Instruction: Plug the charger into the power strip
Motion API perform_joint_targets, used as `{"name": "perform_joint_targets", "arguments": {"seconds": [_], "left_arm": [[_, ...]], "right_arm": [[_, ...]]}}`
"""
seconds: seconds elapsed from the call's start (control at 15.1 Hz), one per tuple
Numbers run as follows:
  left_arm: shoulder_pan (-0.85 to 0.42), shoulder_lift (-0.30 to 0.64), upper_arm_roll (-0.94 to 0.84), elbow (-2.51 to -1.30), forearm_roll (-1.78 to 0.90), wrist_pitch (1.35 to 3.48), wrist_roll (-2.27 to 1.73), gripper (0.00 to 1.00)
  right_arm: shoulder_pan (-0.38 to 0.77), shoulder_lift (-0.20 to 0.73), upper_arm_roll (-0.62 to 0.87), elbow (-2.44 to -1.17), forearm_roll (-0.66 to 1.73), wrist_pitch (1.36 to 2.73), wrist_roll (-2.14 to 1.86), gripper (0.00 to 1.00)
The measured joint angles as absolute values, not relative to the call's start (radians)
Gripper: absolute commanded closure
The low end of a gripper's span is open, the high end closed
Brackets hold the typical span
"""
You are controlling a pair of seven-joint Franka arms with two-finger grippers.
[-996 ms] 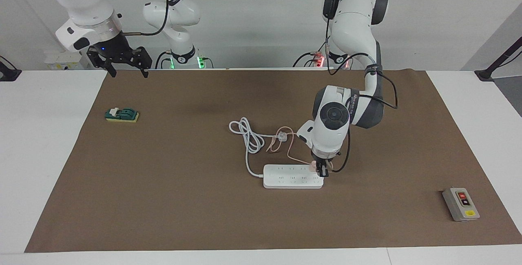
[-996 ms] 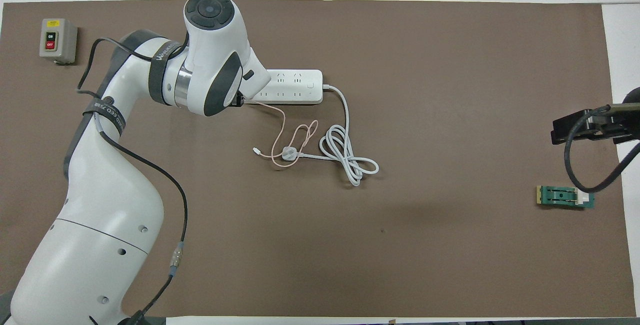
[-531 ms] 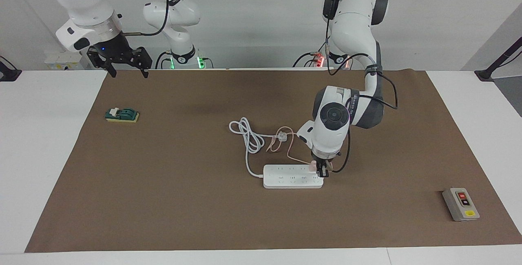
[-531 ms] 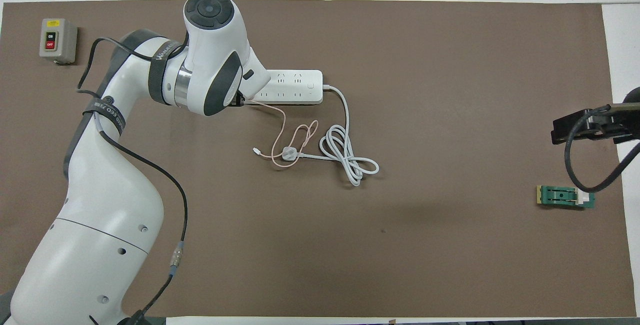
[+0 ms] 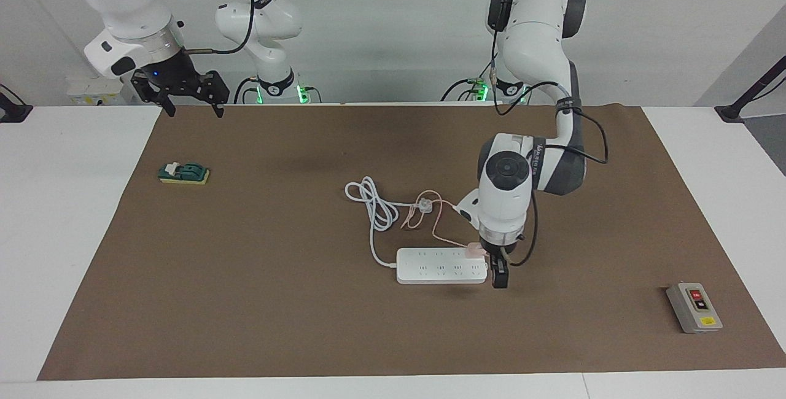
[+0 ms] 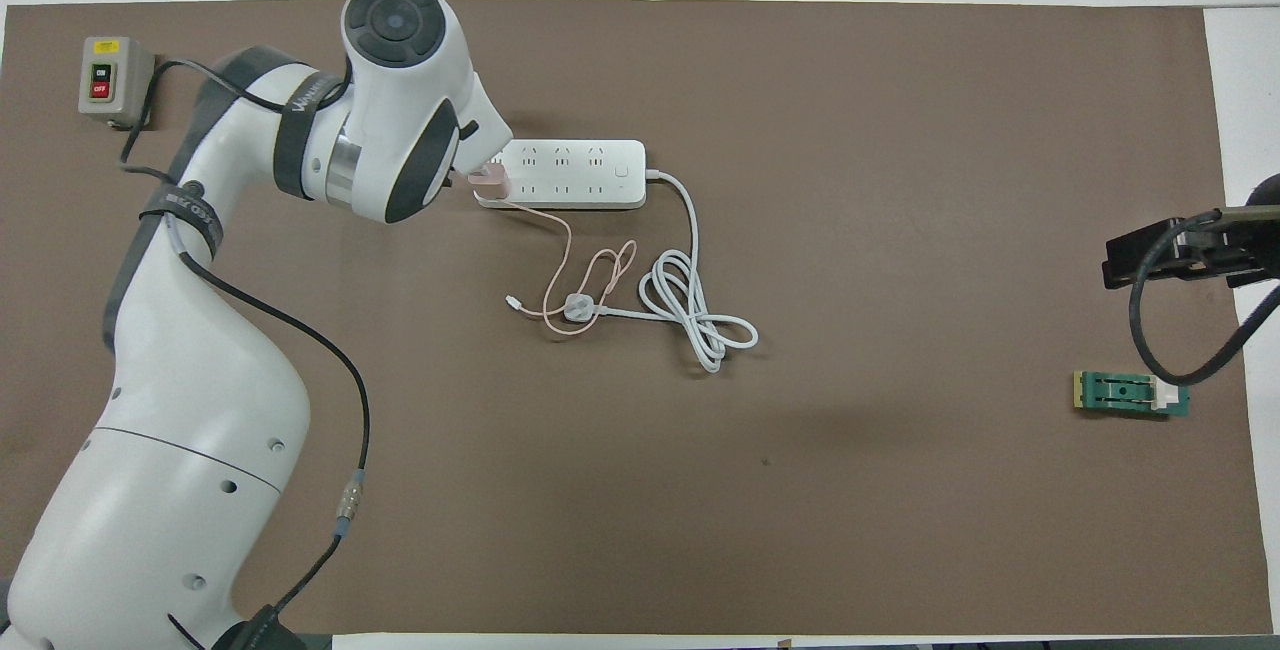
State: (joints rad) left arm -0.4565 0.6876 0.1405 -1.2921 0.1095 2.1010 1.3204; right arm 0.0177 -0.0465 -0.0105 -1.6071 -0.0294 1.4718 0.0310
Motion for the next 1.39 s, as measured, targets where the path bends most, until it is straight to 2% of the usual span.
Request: {"name": "perform_joint_targets", "arguments": {"seconds": [0.27, 0.6, 1.13, 1.39], "left_arm": [[-0.415, 0.648, 0.142, -1.289, 0.040, 2.085, 1.342, 0.00], [-0.414, 0.522, 0.142, -1.291, -0.002, 1.893, 1.234, 0.00], [-0.396, 0.286, 0.147, -1.295, -0.003, 1.497, 0.813, 0.00], [-0.330, 0.210, 0.150, -1.299, -0.003, 1.447, 0.476, 0.00]], "right_arm": [[0.018, -0.047, -0.010, -1.607, -0.029, 1.471, 0.031, 0.00], [0.018, -0.047, -0.010, -1.607, -0.029, 1.471, 0.031, 0.00], [0.018, -0.047, -0.010, -1.607, -0.029, 1.471, 0.031, 0.00], [0.017, -0.047, -0.011, -1.607, -0.029, 1.471, 0.031, 0.00]]}}
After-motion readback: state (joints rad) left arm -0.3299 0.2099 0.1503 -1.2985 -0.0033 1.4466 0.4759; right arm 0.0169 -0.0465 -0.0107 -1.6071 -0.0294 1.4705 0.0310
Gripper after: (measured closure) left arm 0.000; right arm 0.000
